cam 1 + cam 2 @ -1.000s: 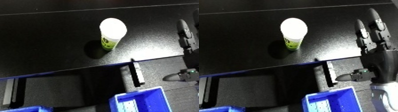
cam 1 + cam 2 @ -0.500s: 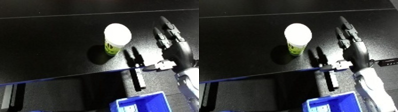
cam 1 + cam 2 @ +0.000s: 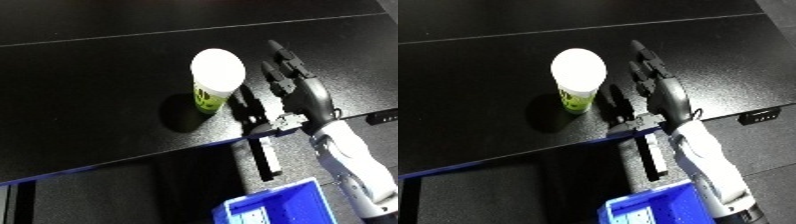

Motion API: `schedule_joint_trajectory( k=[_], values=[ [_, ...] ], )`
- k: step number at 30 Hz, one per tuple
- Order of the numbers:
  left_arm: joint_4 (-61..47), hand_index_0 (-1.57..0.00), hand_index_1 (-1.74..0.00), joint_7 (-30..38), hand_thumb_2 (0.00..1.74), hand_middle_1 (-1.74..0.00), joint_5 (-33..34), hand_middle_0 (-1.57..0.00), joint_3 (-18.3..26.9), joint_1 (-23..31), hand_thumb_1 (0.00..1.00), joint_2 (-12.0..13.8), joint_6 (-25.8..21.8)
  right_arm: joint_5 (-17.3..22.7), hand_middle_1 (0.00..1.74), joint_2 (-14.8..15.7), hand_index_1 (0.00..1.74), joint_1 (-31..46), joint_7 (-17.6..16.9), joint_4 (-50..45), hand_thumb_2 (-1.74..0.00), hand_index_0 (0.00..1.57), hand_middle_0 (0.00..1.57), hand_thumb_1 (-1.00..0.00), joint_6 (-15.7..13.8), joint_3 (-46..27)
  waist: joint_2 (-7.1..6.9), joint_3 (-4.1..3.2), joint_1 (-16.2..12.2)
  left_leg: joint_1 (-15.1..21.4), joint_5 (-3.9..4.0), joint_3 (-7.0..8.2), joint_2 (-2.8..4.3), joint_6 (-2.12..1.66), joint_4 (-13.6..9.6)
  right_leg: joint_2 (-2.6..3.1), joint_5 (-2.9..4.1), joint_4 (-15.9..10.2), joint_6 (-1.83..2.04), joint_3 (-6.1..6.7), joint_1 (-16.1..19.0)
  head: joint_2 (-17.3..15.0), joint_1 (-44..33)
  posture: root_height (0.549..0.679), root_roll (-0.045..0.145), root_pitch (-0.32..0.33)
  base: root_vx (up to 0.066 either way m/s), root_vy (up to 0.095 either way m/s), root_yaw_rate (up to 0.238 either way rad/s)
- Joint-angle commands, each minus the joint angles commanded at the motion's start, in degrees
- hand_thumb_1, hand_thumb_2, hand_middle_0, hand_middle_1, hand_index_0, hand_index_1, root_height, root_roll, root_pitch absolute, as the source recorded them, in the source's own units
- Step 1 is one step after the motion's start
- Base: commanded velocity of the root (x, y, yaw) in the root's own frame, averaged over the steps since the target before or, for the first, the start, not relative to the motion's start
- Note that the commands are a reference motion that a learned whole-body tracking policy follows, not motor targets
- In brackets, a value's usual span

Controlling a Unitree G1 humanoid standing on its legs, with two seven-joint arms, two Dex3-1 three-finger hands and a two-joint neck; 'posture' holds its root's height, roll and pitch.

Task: Pick up the object and place it into the box

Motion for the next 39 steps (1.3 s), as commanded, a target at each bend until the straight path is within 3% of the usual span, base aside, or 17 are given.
schedule_joint_trajectory(
  k=[11, 27, 39],
  values=[
    [-1.31, 0.0, 0.0, 0.0, 0.0, 0.0, -1.45, 0.0, -1.68, -0.58, 0.0, -0.38, 0.49, 0.46, 0.0, 1.17, 0.0, -7.71, 0.47, 2.88, 0.0, 0.0, 0.0, 0.0, 0.36, 4.34, 0.98, 1.16, 1.27, -2.19, -0.28, -0.4, -0.81, 0.05, 1.66, -0.07, -0.23, 1.74, -0.21, 0.17, -2.44, 3.83, 4.81, 0.605, 0.054, -0.057, 0.02, 0.024, 0.041],
    [-3.98, 0.0, 0.0, 0.52, 0.0, 0.0, -3.73, 0.0, -3.61, -1.31, 0.0, -0.77, 1.31, 0.93, 0.0, 2.85, 0.0, -16.05, -0.15, 4.62, 0.0, 0.0, 0.0, 0.0, 2.32, 9.16, 2.32, 2.72, 2.82, -4.89, 0.24, -0.53, -1.83, 0.12, 2.56, -0.49, 0.08, 3.19, -0.27, 0.09, -5.42, 9.6, 8.0, 0.601, 0.061, -0.035, -0.009, 0.023, 0.042],
    [-5.07, 0.0, 0.0, 0.5, 0.0, 0.0, -4.05, 0.0, -4.34, -1.52, 0.0, -1.06, 0.77, 0.97, 1.04, 3.18, 1.04, -17.93, -0.1, 6.71, -1.04, 0.94, 0.94, -0.6, 1.83, 10.76, 2.72, 3.5, 3.41, -5.68, 0.48, -0.46, -2.3, 0.25, 2.39, -0.57, 0.26, 3.2, -0.43, 0.03, -6.21, 9.62, 7.72, 0.601, 0.062, -0.023, -0.019, 0.014, 0.02]
  ],
)
